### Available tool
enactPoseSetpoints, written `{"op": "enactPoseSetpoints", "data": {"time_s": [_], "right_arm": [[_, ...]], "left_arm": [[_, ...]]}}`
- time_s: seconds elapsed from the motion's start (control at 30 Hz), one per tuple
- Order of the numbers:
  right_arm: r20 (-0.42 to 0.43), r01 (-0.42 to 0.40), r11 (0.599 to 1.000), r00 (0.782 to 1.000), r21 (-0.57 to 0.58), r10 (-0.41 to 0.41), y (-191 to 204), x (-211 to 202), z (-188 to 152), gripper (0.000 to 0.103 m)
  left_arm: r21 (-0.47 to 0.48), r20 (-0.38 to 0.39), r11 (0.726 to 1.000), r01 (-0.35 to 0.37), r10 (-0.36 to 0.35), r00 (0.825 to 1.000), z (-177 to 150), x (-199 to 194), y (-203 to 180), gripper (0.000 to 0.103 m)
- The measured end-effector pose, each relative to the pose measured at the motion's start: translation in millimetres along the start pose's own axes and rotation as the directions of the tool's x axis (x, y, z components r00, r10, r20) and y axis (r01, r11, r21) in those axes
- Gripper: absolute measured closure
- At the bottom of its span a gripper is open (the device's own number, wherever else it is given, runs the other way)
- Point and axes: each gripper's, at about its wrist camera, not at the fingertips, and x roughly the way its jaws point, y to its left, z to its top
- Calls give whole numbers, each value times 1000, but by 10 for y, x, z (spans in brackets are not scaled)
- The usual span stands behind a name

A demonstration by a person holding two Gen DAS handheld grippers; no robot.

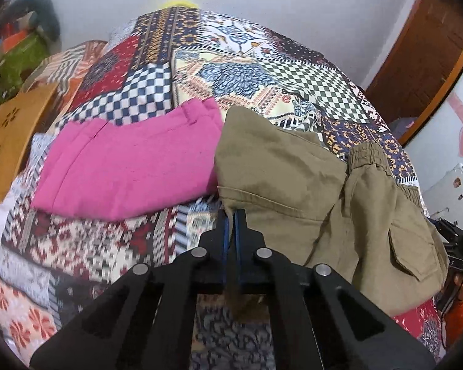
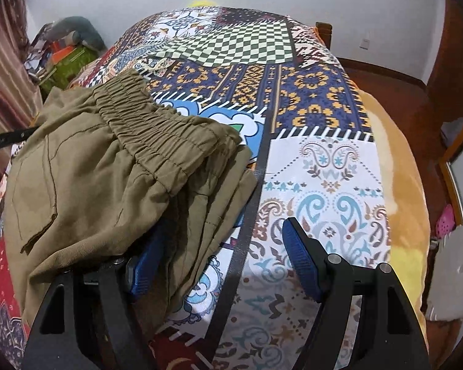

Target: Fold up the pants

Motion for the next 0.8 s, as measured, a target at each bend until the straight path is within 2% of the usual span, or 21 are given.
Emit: {"op": "enactPoseSetpoints", "data": {"time_s": [0.2, 0.3, 0.37, 0.47, 0.63, 0.67, 0.73, 0.8], "right_arm": [[52, 32, 999, 998, 39, -34, -110, -277, -62, 32], [72, 16, 998, 997, 58, -20, -140, -444, -88, 32], [89, 7, 999, 996, 49, -11, -105, -535, -85, 32], [127, -9, 1000, 992, 28, 6, -3, -691, -38, 32], [179, -93, 996, 979, -14, 94, 261, -829, 65, 32], [179, -115, 993, 977, -32, 119, 341, -823, 73, 32], [165, -138, 988, 975, -68, 148, 496, -764, 83, 40], [149, -154, 984, 975, -94, 166, 631, -709, 54, 41]], "left_arm": [[-27, -21, 999, -32, 32, 999, -355, -132, 25, 101], [-36, -25, 998, -45, 44, 999, -486, -233, 42, 101], [-21, -29, 998, -64, 64, 998, -520, -326, 30, 101], [-3, 13, 997, -83, 83, 996, -482, -511, -7, 100], [51, 73, 999, -2, -2, 997, -399, -819, -234, 100], [70, 68, 997, 23, -27, 997, -397, -829, -306, 100], [101, 33, 992, 81, -85, 996, -439, -792, -470, 100], [115, 2, 986, 119, -120, 993, -487, -719, -570, 100]]}}
